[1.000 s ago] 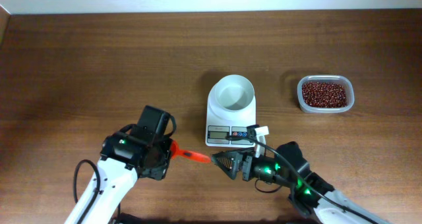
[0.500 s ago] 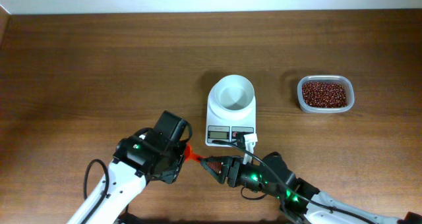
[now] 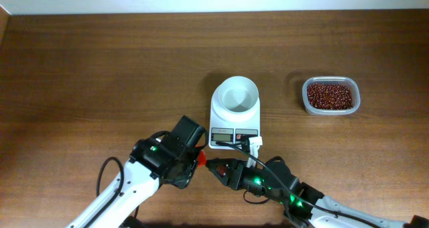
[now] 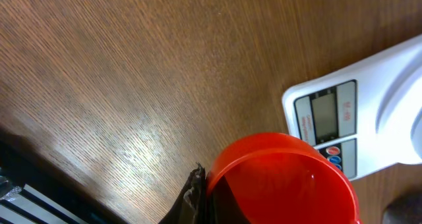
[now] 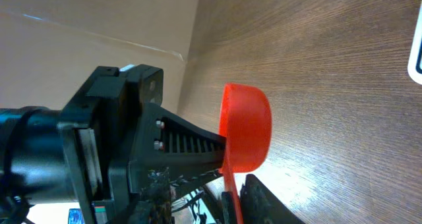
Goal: Scoop and weigh 50g on scale
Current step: 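Bring the right gripper to the scoop handle held by the left, then grasp the scoop handle with the right gripper and release left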
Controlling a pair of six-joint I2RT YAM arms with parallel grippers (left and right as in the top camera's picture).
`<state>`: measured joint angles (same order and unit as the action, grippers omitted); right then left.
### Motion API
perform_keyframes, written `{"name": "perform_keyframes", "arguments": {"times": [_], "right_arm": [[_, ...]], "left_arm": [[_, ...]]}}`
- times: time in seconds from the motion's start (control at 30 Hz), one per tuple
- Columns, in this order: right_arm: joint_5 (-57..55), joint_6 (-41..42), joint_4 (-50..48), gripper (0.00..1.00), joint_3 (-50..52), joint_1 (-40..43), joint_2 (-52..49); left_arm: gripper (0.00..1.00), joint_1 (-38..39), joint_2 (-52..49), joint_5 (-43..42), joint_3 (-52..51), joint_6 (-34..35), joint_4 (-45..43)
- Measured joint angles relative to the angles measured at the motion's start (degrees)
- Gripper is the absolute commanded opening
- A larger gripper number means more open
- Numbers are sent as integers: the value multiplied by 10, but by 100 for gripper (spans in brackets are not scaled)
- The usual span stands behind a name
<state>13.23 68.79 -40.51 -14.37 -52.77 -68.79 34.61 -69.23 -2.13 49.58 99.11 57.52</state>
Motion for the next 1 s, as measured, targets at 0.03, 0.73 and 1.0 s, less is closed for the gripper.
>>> {"name": "perform_keyframes", "arguments": {"times": [0.03, 0.73, 1.0], "right_arm": [[-1, 0, 2, 29, 0, 0, -1], [10, -43, 50, 4, -3, -2, -2], [27, -160, 242, 4, -6, 54, 85]], "left_arm": [[0, 0, -3, 0, 0, 0, 0], [24, -1, -6, -8, 0, -23, -4], [82, -75, 120, -9, 38, -223, 0]]}}
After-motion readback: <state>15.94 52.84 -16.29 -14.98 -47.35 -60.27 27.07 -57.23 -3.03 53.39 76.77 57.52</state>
